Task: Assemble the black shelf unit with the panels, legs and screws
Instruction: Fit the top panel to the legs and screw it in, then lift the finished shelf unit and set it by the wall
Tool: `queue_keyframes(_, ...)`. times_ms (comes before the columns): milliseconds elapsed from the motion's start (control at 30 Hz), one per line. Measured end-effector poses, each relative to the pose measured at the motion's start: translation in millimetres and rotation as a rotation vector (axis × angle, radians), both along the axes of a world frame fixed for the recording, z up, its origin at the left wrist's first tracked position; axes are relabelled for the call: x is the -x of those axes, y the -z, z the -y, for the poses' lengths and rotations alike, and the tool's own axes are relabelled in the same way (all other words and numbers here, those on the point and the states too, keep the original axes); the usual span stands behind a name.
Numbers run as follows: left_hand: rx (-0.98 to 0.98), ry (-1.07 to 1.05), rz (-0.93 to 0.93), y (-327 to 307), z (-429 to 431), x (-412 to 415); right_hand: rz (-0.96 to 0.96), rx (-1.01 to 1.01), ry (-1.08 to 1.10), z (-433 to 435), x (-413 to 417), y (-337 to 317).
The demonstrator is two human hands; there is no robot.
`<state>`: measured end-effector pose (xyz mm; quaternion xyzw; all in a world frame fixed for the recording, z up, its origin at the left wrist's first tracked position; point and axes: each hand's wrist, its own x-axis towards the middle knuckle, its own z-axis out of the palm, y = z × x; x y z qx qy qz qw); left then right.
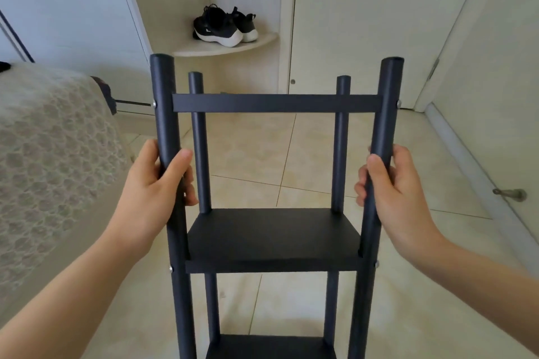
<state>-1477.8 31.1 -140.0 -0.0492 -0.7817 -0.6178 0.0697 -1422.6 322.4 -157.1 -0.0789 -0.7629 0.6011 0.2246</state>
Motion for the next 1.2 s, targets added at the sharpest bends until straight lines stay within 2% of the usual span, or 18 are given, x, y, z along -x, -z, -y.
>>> queue_keyframes(233,0.041,0.037,0.287,-33,-5,36,0.356,0.001,0.009,-14,37,-31)
queue_keyframes(333,0.038,0.002,0.398,-51,-8,42,0.457,-0.120,-0.006,-16,38,-45)
queue_keyframes(433,0.104,0.004,0.529,-59,-8,42,0.586,-0.241,-0.010,-15,32,-45)
queue_keyframes(567,0.237,0.048,0.707,-60,-2,28,0.774,-0.241,0.008,-11,15,-41)
queue_keyframes(667,0.293,0.068,0.786,-63,3,5,0.845,-0.232,0.010,-9,-13,-47)
queue_keyframes(833,0.264,0.019,0.857,-98,0,-26,0.865,-0.226,-0.007,-6,-58,-79)
queue_keyframes(933,0.261,0.006,0.825,-134,-3,-34,0.827,-0.210,0.002,-6,-67,-119)
queue_keyframes(1200,0.217,0.032,0.628,-293,-15,-40,0.684,-0.085,0.058,-14,-69,-273)
